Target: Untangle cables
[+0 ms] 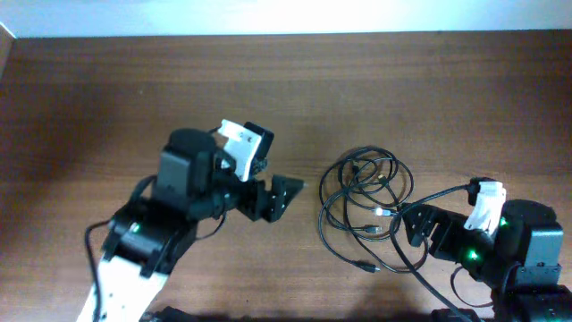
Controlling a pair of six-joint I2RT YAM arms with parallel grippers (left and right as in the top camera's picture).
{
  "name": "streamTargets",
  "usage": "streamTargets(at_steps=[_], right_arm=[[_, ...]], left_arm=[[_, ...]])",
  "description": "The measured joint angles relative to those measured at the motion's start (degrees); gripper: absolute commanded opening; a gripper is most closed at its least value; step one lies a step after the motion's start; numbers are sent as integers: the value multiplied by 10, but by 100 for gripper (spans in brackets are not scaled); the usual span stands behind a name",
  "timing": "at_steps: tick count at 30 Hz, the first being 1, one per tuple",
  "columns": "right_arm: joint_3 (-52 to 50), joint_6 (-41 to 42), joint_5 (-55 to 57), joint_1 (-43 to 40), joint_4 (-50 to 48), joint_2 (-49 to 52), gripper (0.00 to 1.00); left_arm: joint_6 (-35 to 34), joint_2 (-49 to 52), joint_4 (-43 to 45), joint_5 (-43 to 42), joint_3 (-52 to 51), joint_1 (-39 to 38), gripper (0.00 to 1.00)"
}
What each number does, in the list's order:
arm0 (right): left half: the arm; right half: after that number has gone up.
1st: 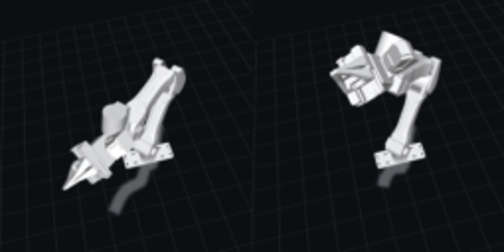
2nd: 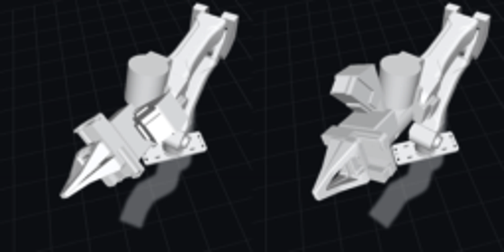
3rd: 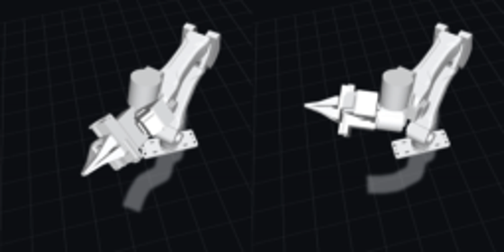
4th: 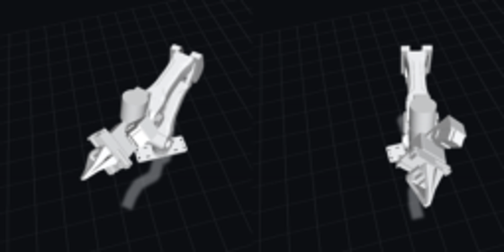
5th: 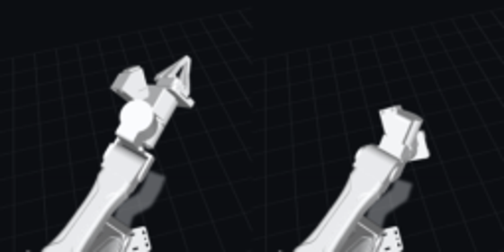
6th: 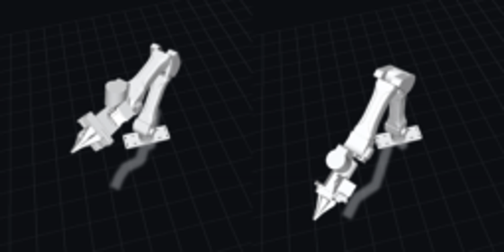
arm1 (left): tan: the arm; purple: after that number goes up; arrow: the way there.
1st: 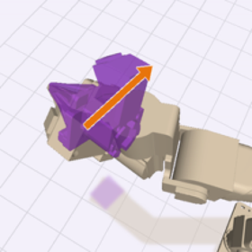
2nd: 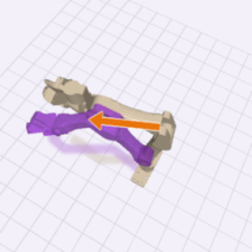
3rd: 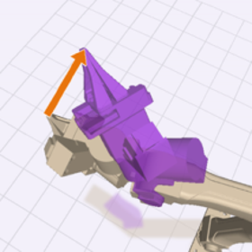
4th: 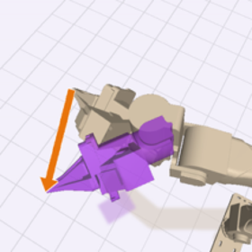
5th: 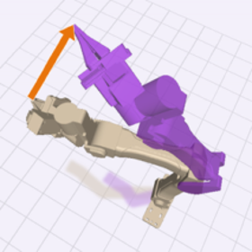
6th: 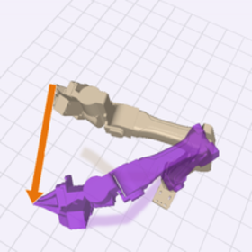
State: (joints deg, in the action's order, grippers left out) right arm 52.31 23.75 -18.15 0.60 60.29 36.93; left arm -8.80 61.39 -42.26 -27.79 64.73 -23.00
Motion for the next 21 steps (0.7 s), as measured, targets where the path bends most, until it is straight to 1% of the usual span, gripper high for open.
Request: streamTargets(at_steps=[2, 3, 6, 7, 10, 13, 17, 18, 19, 20, 21], right_arm=[[0, 28, 41, 0, 29, 0, 99], [0, 49, 70, 0, 42, 0, 99], [0, 75, 113, 0, 52, 0, 99], [0, 82, 123, 0, 57, 0, 99], [0, 104, 154, 0, 70, 0, 99], [0, 110, 165, 0, 71, 0, 99], [0, 111, 169, 0, 73, 0, 99], [0, 112, 169, 0, 73, 0, 99], [0, 112, 169, 0, 73, 0, 99], [0, 112, 168, 0, 76, 0, 100], [0, 112, 169, 0, 79, 0, 100]], left_arm=[[16, 40, 0, 0, 0, -5, 97], [31, 76, 1, -1, 0, -16, 100], [65, 147, 22, -3, 0, -53, 99], [73, 151, 23, -3, 0, -55, 99], [97, 235, 85, -2, 0, -98, 99], [106, 289, 140, -2, 0, -117, 99], [108, 344, 173, 0, 0, -153, 99], [108, 354, 174, 6, 0, -159, 98], [108, 364, 175, 14, 0, -162, 93], [110, 376, 175, 20, 0, -163, 84], [112, 389, 175, 24, 0, -163, 63]])
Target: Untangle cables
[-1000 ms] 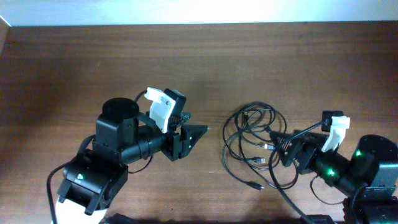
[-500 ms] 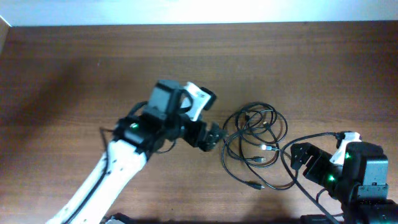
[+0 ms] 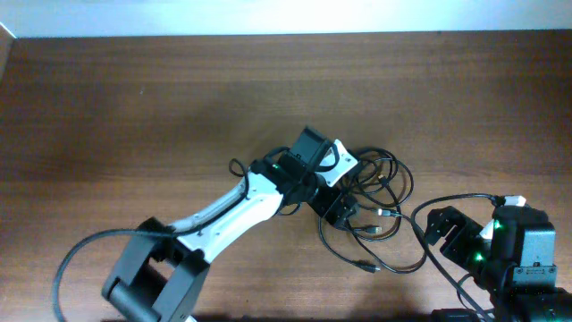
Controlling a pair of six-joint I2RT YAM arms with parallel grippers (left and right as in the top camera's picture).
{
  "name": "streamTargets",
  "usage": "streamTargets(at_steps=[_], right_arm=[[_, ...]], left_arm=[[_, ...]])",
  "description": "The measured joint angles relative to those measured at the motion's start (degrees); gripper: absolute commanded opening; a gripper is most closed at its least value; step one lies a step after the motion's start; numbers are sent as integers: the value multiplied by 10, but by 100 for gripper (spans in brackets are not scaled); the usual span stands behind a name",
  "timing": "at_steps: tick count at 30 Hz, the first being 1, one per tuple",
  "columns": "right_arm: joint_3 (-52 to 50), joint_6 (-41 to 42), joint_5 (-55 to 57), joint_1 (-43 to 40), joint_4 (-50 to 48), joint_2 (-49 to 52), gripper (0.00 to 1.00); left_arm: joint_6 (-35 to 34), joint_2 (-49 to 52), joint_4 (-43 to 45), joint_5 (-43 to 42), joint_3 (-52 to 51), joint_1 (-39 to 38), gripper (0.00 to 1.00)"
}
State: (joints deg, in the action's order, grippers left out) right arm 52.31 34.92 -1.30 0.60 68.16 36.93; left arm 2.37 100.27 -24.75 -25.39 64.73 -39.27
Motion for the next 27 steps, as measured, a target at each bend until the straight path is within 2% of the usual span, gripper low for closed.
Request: streamTargets(at_steps=[1, 3, 4, 5, 6, 9, 11, 15, 17, 22, 23, 25, 27], right_arm=[[0, 0, 0, 0, 2, 0, 97], [0, 1, 0, 0, 4, 0, 93], [0, 2, 0, 0, 5, 0, 90], [0, 3, 0, 0, 5, 0, 75], [0, 5, 0, 0, 5, 0, 72], [0, 7, 0, 0, 15, 0, 59], [0, 8, 0, 0, 17, 0, 44], [0, 8, 0, 0, 21, 0, 41], [0, 8, 0, 0, 21, 0, 41], [0, 3, -22, 0, 6, 0, 42], [0, 2, -29, 0, 3, 0, 55], [0, -2, -37, 0, -1, 0, 63], [0, -4, -54, 0, -12, 0, 66]], left_arm=[[3, 6, 0, 3, 0, 0, 56], [2, 8, 3, 4, 0, 0, 57], [2, 8, 2, 5, 0, 0, 54], [2, 8, 2, 5, 0, 0, 17], [2, 8, 2, 5, 0, 0, 1], [3, 8, 1, 6, 0, 0, 0], [3, 8, -3, 6, 0, 0, 0], [-1, 7, -7, -22, 0, 2, 0], [-11, -20, -12, -47, 9, 11, 0], [-20, -219, 36, -66, 39, 18, 0], [-20, -247, 45, -68, 41, 18, 0], [-22, -313, 69, -63, 43, 18, 0], [-22, -373, 82, -57, 44, 18, 0]])
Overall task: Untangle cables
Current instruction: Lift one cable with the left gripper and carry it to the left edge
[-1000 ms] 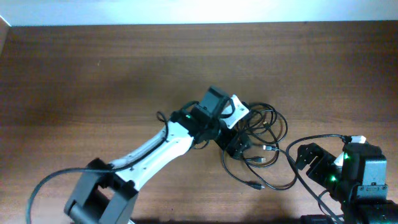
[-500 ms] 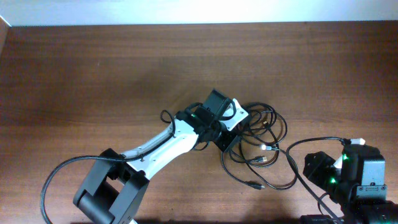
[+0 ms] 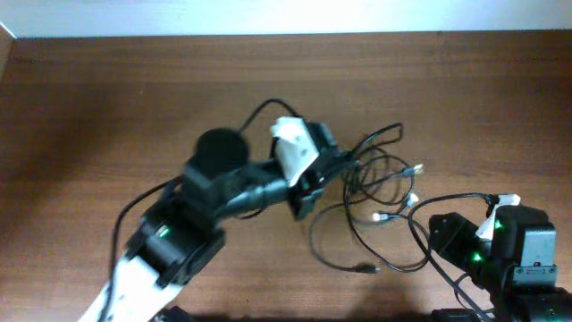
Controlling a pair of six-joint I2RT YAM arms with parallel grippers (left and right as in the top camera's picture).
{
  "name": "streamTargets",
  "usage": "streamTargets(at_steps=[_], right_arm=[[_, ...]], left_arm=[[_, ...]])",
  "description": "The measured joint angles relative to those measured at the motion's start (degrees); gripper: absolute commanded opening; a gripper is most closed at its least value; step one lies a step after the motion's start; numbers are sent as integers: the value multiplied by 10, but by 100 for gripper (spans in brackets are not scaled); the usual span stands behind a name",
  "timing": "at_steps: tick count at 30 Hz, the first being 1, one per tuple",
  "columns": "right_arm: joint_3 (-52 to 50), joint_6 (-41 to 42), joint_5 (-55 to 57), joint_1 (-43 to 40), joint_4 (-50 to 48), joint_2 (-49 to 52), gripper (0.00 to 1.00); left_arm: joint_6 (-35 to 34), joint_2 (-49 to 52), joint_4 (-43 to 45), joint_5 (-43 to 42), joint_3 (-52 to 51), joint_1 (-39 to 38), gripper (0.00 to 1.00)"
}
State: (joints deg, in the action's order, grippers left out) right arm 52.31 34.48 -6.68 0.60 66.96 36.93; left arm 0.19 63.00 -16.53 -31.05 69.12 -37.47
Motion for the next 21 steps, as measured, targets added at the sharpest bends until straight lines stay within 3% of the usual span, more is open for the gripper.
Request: streamTargets(at_steps=[7, 10, 13, 15, 21], right_arm=[[0, -11, -56, 0, -35, 0, 67], [0, -18, -59, 0, -35, 0, 67], [0, -19, -62, 0, -35, 0, 68], [0, -20, -63, 0, -35, 0, 68], [0, -32, -64, 0, -33, 0, 68]], left_arm=[[0, -101, 36, 42, 0, 0, 0], [0, -114, 64, 110, 0, 0, 0], [16, -125, 83, 242, 0, 0, 0], [73, -124, 137, 330, 0, 0, 0], [171, -127, 372, 457, 1, 0, 0]])
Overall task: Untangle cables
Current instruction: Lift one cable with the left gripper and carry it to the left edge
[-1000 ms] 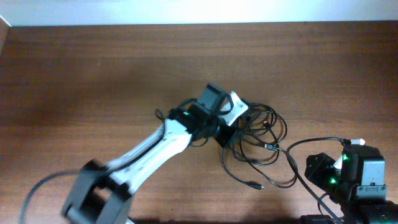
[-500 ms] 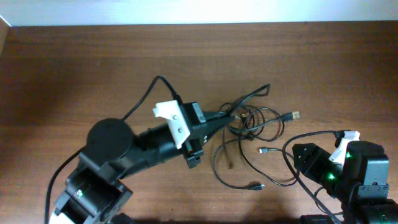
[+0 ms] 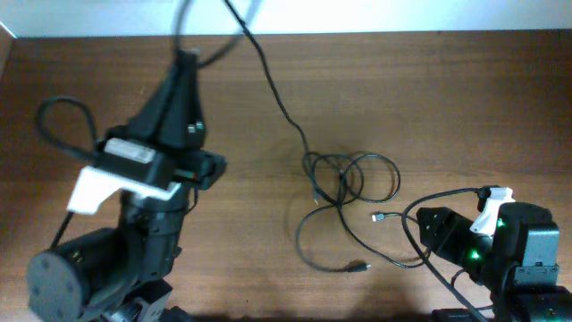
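A loose tangle of black cables (image 3: pixel 344 183) lies on the wooden table (image 3: pixel 447 98) right of centre. One black strand (image 3: pixel 277 98) rises out of it, taut, up past the top edge. My left arm is raised high toward the camera, and its gripper (image 3: pixel 185 55) points at the far edge, shut on that strand, which blurs into a loop above it. A white-tipped plug (image 3: pixel 379 217) and a dark plug (image 3: pixel 357 266) lie at the tangle's near side. My right gripper (image 3: pixel 427 228) rests low just right of the tangle; its jaws are too dark to read.
The left arm's own cable loops at the left (image 3: pixel 67 121). A black lead (image 3: pixel 447 195) arcs over the right arm's base. A pale wall strip runs along the table's far edge.
My left arm has risen from the tangle's left side to high near the camera, with one strand drawn up and away. The tangle has shifted and pulled tighter. The right arm stayed put.
My left gripper was open-looking and left of the cable pile. Then it reached into the pile's left side. Then it sat at the pile's upper left with the cables pulled out of shape. Now it holds one strand high.
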Controlling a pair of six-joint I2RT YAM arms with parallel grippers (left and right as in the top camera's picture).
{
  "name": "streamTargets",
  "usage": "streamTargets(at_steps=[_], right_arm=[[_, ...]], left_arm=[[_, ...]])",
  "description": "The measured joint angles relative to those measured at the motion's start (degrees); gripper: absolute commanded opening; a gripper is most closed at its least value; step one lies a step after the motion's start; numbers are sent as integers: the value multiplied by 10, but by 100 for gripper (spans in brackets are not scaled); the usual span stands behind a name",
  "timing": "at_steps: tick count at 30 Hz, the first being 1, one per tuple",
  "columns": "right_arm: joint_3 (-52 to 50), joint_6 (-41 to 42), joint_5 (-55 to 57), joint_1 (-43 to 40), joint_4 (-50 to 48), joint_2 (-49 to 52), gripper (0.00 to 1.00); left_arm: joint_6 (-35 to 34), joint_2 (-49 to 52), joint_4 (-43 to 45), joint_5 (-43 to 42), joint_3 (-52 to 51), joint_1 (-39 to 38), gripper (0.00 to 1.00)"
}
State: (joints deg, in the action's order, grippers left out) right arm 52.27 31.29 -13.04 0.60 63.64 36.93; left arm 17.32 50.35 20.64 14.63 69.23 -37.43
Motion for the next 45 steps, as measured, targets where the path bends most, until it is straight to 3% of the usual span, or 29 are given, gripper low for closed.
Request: streamTargets(at_steps=[9, 14, 17, 20, 23, 26, 29, 31, 34, 36, 41, 45], right_arm=[[0, -49, -10, 0, -1, 0, 67], [0, -77, -39, 0, 0, 24, 67], [0, -79, -43, 0, 0, 63, 62], [0, -82, -49, 0, 0, 101, 58], [0, -82, -61, 0, 0, 119, 59], [0, -82, -73, 0, 1, 119, 59], [0, -90, -90, 0, 2, 120, 59], [0, -93, -94, 0, 2, 120, 59], [0, -95, -96, 0, 5, 120, 59], [0, -104, -96, 0, 6, 120, 59], [0, -116, -98, 0, 20, 120, 59], [0, -125, -99, 0, 21, 120, 59]], left_arm=[[29, 0, 54, 20, 0, 0, 0], [66, 0, 38, 28, 0, 0, 0], [117, 0, -9, 96, 1, 0, 0], [187, 1, -22, 225, 1, 6, 0], [216, 0, -108, 303, 3, 83, 0], [220, 2, -202, 324, 5, 179, 0], [180, 16, -269, 320, 4, 307, 0], [115, 34, -317, 307, 4, 437, 0], [21, 61, -379, 253, 4, 572, 0], [-24, 92, -405, 217, 4, 631, 0], [-99, 203, -441, 185, 5, 690, 0], [-197, 319, -497, 169, 5, 747, 0]])
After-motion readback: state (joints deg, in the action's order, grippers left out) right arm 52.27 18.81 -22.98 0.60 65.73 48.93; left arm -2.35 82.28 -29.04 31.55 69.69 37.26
